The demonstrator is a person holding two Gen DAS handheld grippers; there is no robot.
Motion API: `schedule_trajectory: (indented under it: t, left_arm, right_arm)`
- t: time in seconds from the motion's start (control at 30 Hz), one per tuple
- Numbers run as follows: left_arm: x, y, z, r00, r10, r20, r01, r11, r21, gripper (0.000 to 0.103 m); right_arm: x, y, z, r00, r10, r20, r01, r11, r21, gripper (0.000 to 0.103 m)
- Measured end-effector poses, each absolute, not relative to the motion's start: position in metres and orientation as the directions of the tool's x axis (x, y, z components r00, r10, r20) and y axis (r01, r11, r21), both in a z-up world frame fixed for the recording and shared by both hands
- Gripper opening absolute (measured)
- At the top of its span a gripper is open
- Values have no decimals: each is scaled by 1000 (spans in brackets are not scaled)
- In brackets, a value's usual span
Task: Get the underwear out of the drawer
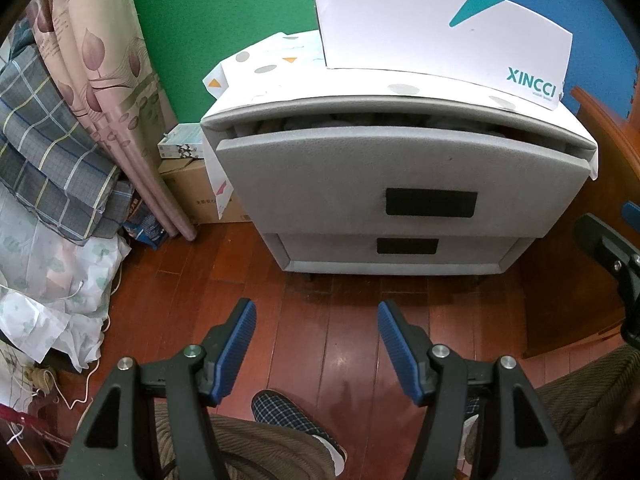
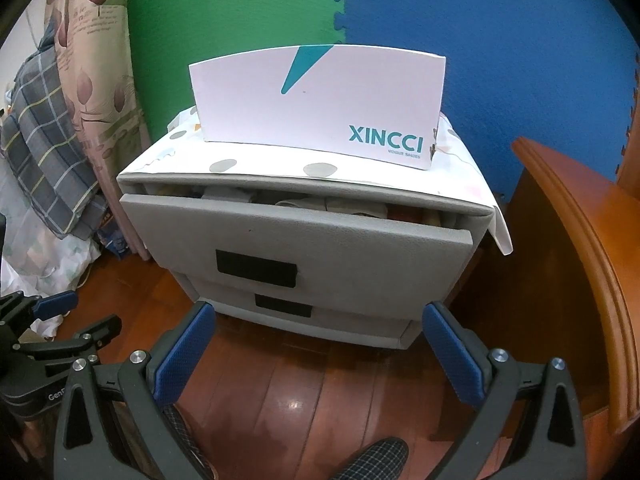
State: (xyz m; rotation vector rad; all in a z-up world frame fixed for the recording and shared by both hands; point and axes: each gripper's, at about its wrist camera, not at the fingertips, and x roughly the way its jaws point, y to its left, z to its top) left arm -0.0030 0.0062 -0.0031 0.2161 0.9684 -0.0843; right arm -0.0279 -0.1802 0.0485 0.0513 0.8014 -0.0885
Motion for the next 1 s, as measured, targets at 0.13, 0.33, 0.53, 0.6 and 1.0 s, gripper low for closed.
schedule_trajectory:
  t: [0.13, 0.33, 0.53, 0.6, 1.0]
  left_arm:
    - [-2, 6, -3, 565, 26, -825, 167, 975, 145, 65]
    - [-4, 7, -3, 562, 26, -826, 171, 974, 147, 65]
    - [-4, 7, -3, 565, 24, -825, 169, 975, 145, 65]
    - [-2, 5, -2, 564, 27, -825, 167, 975, 146, 65]
    - [-1, 5, 0, 562, 31, -827, 169, 974, 151, 65]
  right_arm:
    - [-28, -180, 48, 691, -55, -721, 94, 996, 14, 102]
    - [-28, -181, 48, 689, -50, -723, 100, 995, 26, 102]
    - [-29, -180, 48, 689, -51, -723, 101, 995, 26, 102]
    - [-29, -179, 47, 689, -50, -723, 100, 995, 27, 102]
    - [-29, -178, 46, 688, -44, -725, 98, 995, 33, 102]
